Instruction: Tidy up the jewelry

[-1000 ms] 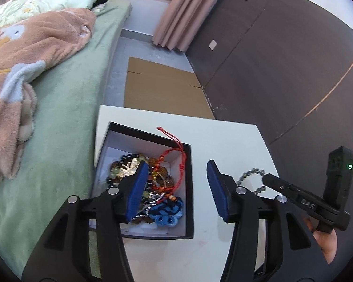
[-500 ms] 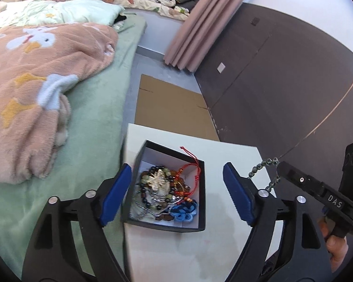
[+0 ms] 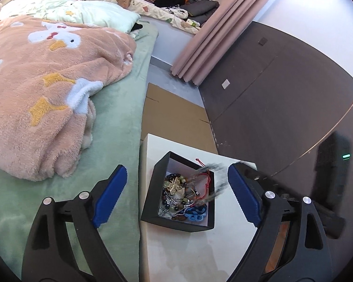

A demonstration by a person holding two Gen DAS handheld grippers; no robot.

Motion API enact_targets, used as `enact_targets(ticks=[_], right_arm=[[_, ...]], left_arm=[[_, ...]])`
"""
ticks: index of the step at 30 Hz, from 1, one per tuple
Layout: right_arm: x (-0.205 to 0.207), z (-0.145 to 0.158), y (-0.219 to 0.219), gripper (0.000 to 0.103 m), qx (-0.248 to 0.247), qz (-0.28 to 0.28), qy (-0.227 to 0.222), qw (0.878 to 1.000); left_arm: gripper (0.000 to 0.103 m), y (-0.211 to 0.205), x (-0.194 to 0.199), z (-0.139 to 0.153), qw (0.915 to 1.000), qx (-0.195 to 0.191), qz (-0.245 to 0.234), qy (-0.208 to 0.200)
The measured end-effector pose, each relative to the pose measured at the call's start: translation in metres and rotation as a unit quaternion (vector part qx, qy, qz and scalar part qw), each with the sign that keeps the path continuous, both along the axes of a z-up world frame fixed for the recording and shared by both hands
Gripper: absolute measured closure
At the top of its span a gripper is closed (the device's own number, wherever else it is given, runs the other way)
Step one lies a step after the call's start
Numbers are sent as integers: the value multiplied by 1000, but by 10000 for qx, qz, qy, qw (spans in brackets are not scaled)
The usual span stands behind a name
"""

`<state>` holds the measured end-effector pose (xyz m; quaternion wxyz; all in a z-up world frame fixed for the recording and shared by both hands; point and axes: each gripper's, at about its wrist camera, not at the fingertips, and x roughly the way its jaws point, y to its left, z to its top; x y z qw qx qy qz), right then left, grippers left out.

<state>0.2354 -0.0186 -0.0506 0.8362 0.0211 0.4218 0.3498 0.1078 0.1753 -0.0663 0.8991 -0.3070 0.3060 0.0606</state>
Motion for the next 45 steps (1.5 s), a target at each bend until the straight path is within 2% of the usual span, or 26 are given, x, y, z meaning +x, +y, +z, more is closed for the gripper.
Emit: enact_targets(ticks=[1,2,3,5,14,17,19,22,25,27,33,42,45], right_arm=[[4,-6,-3,82,-74,-67,107,9999],[7,-11,-8,56,-53,-104,188,9998],[6,-11,-16,45,24,-193,117,9997],[3,-10,-29,45,25,-305,-50,9995],[-1,-9,-96,45,262,-580,139,9979],[-5,-9,-119,38,331,-739,173,9966],[-7,-10,-134,38,361,-849,217,9955],[-9,-7,-151,38,346,-978,185,9944],[-15,-1,-163,31,361,-1041,88,9939],[-21,2,-171,25,370,-1049,11,9938],[-38,6,-190,9,248,-1084,-140,9937],[-62,9,-214,8,136,-1113,-240,9934],[-70,8,-221,8,117,-1047,-270,9941]], left_arm=[[16,0,0,0,10000,-5,-4,-7],[16,0,1,0,10000,-2,-13,-8],[16,-1,1,0,10000,15,-36,-4],[16,-6,3,-1,9999,57,-82,17],[16,-30,8,-1,9991,297,-253,153],[16,-41,9,0,9984,408,-328,208],[10,-49,9,2,9976,519,-403,235],[8,-64,8,5,9954,763,-509,274],[5,-78,5,7,9927,1000,-582,341],[5,-92,3,9,9874,1415,-571,417],[5,-118,-2,11,9801,1755,-756,543],[5,-163,-25,26,9698,2216,-931,421],[5,-166,-28,27,9726,2090,-945,389]])
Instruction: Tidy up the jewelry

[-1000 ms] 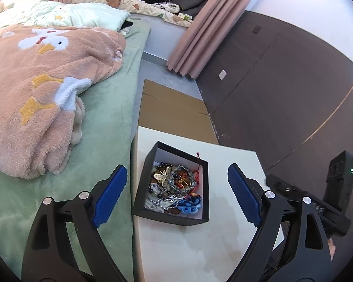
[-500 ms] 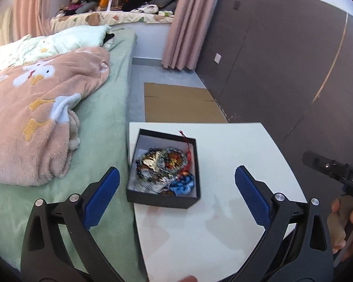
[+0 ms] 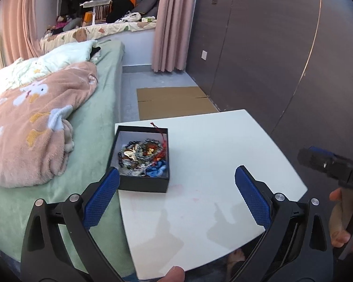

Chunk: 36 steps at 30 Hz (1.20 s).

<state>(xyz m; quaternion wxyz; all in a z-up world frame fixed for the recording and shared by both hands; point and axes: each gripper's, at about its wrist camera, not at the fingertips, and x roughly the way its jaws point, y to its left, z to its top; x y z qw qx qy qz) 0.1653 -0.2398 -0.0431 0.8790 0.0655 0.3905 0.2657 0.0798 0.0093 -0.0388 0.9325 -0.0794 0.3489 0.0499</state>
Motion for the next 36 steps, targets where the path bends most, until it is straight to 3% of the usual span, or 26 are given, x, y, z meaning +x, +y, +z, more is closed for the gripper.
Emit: enact_targets(ticks=[8,24,36], right_arm=[[-8,-1,-5,8,-114,295,-87,9995],[-11,0,-8,8,-79,228,-151,9996],[-12,-1,-4,8,-208,304,-268,9990]], left_arm=[[5,-3,-5,0,9997,138,180,80],[5,-3,-7,1,9989,268,373,105],[5,-6,-5,1,9982,375,440,-128]])
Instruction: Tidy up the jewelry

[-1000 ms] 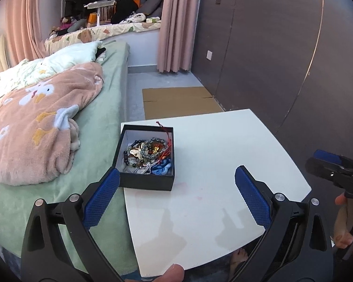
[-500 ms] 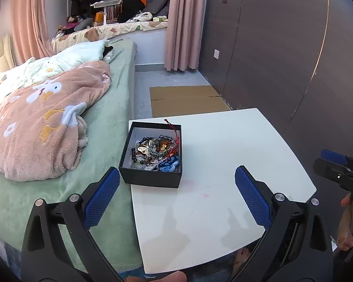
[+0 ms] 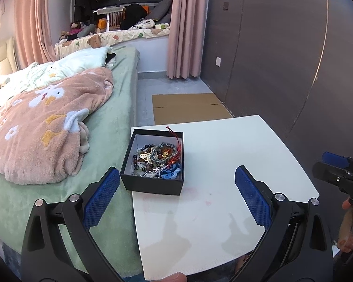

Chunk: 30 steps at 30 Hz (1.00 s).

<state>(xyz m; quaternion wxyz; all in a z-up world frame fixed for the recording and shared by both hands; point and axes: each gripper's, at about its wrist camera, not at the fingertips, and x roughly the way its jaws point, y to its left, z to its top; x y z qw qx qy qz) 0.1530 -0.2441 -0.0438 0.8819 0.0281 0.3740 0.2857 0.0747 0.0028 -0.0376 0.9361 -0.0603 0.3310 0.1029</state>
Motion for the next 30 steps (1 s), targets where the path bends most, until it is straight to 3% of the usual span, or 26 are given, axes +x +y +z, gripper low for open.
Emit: enact_targets(ticks=[30], right_arm=[[5,-2,-4,8,-1,-46,-15,10000]], left_arm=[[5,-1,1,-1,10000,-2,-32,-1]])
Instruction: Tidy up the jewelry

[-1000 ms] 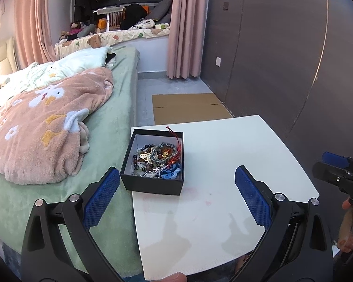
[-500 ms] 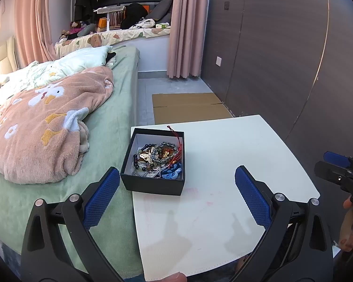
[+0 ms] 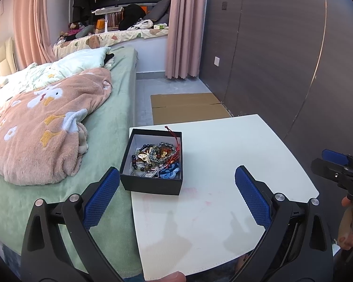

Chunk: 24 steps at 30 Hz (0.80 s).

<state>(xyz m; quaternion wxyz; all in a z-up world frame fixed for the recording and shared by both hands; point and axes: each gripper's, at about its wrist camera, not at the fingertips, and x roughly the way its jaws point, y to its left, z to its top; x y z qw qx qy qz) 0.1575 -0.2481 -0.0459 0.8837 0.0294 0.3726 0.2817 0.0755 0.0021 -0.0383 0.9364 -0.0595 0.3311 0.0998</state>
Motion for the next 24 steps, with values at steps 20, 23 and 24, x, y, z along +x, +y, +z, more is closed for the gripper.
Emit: enact_targets(ticks=[20,23,24], right_arm=[[3,-2,-1,8,-1,-39,40,10000],[3,-3,-1,8,4,-54,42,10000],[4,-3,-1,8,9,-63,43,10000]], left_arm=[[5,-4,0,0,9999,80,22,-73],[5,-2,0,-1,10000,-25,1,-62],[5,-3,0,-1,10000,-33,-3,-70]])
